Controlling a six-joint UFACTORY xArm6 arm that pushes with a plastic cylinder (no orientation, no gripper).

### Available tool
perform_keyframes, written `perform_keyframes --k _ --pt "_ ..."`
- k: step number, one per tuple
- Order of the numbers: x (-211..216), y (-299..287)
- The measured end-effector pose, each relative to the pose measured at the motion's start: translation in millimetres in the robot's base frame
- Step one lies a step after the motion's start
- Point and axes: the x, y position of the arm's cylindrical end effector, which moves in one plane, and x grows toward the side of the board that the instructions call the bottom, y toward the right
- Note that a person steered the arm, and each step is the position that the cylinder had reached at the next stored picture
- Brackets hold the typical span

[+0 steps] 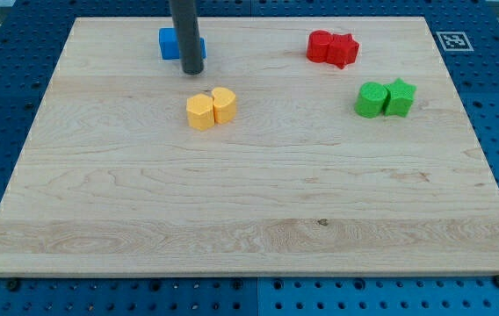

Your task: Move your arm to the yellow heart

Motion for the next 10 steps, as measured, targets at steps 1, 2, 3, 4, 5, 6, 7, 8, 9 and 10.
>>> perform_keyframes --k 1,2,3,4,5,6,7,8,9,10 --pt "0 3" --pt "0 2" --pt "-2 -10" --pt "-4 -21" --pt "9 -22" --pt "63 -47" --pt "68 -70" --pt "63 -70" --pt "34 -57" --pt "29 -23"
